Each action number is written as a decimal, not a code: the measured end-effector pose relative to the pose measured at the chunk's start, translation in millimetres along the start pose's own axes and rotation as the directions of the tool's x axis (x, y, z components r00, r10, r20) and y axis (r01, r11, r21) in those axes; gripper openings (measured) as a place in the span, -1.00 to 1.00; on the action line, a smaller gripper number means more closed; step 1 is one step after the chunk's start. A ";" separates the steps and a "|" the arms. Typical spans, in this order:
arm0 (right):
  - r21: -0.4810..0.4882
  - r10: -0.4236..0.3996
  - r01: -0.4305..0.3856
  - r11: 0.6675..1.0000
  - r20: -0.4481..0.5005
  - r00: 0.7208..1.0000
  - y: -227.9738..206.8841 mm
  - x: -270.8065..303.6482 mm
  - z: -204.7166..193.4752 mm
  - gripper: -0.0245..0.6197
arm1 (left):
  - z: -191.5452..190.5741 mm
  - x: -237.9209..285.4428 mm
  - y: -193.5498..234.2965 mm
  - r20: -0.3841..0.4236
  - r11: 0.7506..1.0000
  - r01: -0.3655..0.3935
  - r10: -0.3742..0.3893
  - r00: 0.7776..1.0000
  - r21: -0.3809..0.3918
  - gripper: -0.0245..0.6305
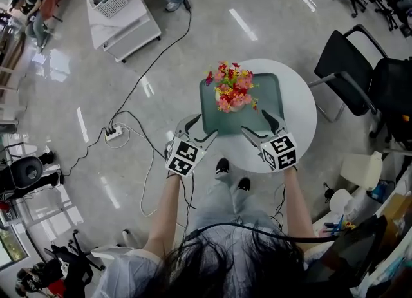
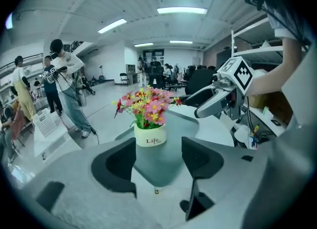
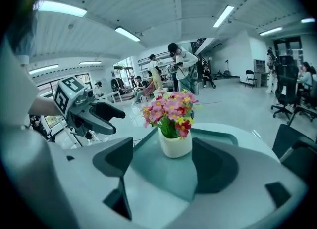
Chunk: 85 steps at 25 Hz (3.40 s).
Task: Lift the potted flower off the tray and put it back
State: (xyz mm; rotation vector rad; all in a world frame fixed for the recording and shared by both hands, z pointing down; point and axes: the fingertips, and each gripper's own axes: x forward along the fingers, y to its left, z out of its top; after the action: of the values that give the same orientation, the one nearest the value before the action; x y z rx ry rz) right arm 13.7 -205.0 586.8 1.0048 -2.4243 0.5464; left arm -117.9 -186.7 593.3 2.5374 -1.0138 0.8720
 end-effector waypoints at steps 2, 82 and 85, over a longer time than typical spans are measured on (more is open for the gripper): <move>-0.009 -0.008 0.008 1.000 0.022 1.000 9.6 -14.6 1.7 0.28 | 10.7 -15.2 -14.0 0.039 1.000 -0.007 0.007 0.999 -0.006 -0.01; 0.031 0.037 -0.044 0.999 0.212 0.977 354.4 -231.8 -81.9 -0.76 | -88.4 -296.2 -274.5 0.288 0.992 -0.021 0.057 0.956 -0.126 -0.75; 0.027 0.037 -0.044 0.999 0.214 0.976 353.7 -235.1 -84.4 -0.76 | -89.1 -293.8 -280.1 0.290 0.993 -0.016 0.050 0.956 -0.119 -0.75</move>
State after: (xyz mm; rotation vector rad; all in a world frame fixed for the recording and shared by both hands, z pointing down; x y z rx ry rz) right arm -76.0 199.9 462.5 1.0782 -2.6368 0.5156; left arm -129.9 210.6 472.0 2.6063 -1.1574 0.4355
